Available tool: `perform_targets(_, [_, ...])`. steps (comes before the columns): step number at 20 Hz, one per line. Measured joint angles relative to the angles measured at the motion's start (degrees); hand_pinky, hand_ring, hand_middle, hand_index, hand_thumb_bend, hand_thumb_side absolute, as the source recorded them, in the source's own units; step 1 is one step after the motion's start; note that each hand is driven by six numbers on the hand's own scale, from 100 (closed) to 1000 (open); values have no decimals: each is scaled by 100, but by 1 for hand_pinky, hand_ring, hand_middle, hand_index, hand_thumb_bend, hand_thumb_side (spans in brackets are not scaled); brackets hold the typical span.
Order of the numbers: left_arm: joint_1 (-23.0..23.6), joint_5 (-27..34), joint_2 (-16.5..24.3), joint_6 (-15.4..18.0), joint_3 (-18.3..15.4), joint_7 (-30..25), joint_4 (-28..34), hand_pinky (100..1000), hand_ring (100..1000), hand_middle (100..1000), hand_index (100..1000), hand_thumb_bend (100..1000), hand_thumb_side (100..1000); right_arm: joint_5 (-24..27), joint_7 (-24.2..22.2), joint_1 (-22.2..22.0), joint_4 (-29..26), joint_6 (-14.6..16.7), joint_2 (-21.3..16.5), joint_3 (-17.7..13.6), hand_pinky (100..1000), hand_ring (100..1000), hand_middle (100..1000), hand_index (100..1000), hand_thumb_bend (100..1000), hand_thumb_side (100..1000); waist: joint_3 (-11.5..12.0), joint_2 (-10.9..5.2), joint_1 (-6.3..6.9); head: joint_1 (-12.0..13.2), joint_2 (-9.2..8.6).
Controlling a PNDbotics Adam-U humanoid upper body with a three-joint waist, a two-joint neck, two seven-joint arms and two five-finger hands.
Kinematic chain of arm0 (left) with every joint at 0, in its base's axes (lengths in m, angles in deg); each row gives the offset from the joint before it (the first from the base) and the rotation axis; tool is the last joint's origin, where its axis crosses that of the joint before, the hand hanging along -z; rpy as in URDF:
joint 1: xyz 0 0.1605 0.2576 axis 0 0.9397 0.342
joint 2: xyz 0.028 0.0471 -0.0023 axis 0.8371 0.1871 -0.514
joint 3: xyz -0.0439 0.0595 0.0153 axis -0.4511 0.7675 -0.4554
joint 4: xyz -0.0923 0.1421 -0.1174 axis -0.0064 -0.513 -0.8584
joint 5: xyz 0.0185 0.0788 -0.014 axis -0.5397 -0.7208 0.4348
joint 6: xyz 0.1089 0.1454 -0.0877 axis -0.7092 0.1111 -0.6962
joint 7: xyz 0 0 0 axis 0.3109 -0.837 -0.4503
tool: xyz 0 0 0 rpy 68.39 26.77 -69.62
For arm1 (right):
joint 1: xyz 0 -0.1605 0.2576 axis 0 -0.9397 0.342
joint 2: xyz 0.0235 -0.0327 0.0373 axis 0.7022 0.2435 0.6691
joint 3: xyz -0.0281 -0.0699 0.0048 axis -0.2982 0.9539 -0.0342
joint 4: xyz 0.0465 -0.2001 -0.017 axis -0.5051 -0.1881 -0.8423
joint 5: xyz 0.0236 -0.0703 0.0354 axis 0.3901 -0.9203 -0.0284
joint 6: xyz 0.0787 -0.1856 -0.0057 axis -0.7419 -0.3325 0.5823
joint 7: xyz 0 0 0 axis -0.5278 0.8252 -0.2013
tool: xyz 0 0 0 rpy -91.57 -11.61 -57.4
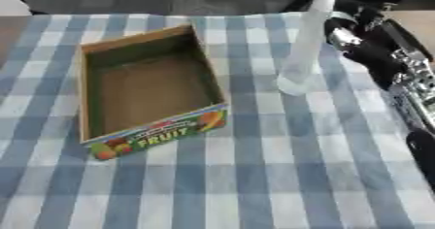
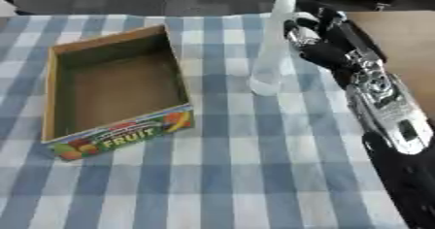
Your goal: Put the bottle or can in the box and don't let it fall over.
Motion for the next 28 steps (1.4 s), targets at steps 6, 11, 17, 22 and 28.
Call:
perform_targets(6, [-31,2,0,-7,1,-12,0,1000,502,587,760,736,407,0,-12,18,51,-11,0,3,832,981,1000,916,155,274,0,44,-27,0,-4])
perform_targets(11, [-33,4,-1,-10,1,-17,0,1000,502,587,760,734,407,0,-13,54,105,-12,1,4,832,980,1000,909,154,279,8,75,-28,-1,-44])
perform_targets(17, [-39,6,-2,-16,1,-28,0,1000,502,587,760,733,407,0,10,114,148,-17,20,4,831,980,1000,901,153,286,41,113,-30,-4,-78])
perform_targets(22, [-62,7,-17,-9,2,-37,0,1000,501,587,760,731,407,0,39,196,215,-37,42,7,832,980,1000,897,151,292,80,145,-37,-12,-142])
perform_targets(28, [-78,12,-47,1,2,-52,0,1000,501,587,761,727,407,0,43,254,252,-41,42,8,833,981,1000,898,148,304,108,202,-63,-52,-155])
